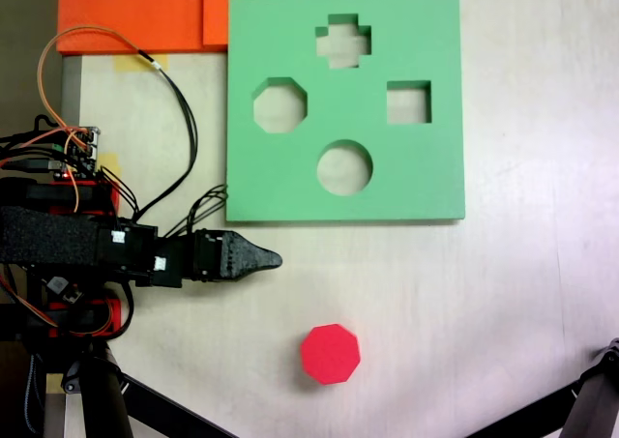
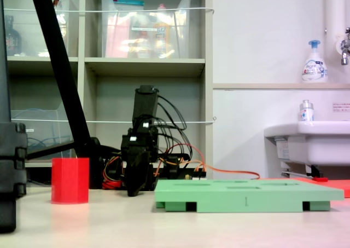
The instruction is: Put the octagonal pillar block into the corresponding hole
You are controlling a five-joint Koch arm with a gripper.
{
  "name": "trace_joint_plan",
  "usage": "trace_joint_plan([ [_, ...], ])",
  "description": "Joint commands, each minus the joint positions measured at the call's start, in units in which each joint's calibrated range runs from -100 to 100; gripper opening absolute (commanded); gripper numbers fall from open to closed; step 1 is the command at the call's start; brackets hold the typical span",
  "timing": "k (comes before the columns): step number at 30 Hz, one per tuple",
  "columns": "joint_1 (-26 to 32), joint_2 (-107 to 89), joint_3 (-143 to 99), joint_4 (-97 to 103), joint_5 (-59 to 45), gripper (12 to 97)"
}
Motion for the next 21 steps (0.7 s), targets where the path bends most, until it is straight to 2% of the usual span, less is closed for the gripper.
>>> trace_joint_plan([
  [1, -0.34, -0.41, -1.18, -5.51, 0.0, 49.5],
  [3, -0.59, -0.41, -1.18, -5.31, 4.05, 49.9],
  [5, -1.03, -0.41, -1.18, -4.74, 13.14, 49.7],
  [10, -7.67, -0.41, -1.18, -3.39, 29.21, 43.0],
  [12, -9.72, -0.41, 4.91, -12.63, 32.38, 41.7],
  [16, -11.72, -0.41, 24.15, -44.51, 38.93, 41.6],
  [21, -11.72, -0.41, 41.4, -62.99, 43.52, 38.4],
])
